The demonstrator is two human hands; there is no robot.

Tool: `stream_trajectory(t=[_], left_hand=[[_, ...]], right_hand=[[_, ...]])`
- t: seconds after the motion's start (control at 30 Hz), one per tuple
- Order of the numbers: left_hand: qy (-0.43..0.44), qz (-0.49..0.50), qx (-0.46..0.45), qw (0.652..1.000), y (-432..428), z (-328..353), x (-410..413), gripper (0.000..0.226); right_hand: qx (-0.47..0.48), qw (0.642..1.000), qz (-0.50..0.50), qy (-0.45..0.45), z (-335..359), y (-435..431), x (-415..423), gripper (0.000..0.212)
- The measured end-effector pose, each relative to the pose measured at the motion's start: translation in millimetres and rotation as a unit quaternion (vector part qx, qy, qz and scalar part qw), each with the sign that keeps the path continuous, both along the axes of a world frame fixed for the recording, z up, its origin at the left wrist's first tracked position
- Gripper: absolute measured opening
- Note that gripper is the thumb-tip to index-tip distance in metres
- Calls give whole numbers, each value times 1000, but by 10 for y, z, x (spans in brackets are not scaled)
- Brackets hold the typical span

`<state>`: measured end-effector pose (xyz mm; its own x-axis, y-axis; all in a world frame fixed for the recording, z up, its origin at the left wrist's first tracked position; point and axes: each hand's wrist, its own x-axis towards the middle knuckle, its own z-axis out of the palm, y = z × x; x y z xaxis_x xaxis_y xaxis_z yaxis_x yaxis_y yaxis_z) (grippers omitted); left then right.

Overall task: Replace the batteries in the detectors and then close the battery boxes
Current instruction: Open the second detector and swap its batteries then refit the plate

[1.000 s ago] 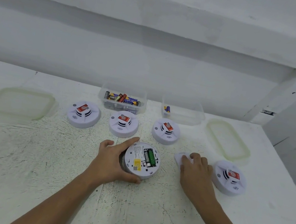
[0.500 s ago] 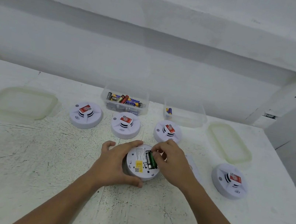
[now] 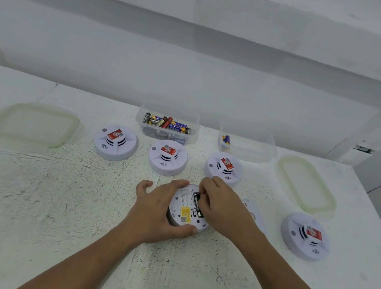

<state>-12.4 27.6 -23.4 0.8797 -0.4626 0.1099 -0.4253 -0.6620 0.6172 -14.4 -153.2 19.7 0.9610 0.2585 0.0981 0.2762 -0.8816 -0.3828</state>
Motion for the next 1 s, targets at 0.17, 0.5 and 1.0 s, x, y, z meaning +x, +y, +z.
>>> stream_trajectory(t=[0.17, 0.5, 1.0], left_hand=[[-4, 4, 2, 1000, -4, 7, -1, 97], [4, 3, -2, 1000, 17, -14, 3, 94], [58, 21, -11, 998, 19, 141, -4, 100]], right_hand=[[-6, 1000, 8, 28, 7, 9, 61, 12], [55, 998, -4, 39, 57, -23, 24, 14], [408, 879, -196, 151, 625, -556, 701, 12]])
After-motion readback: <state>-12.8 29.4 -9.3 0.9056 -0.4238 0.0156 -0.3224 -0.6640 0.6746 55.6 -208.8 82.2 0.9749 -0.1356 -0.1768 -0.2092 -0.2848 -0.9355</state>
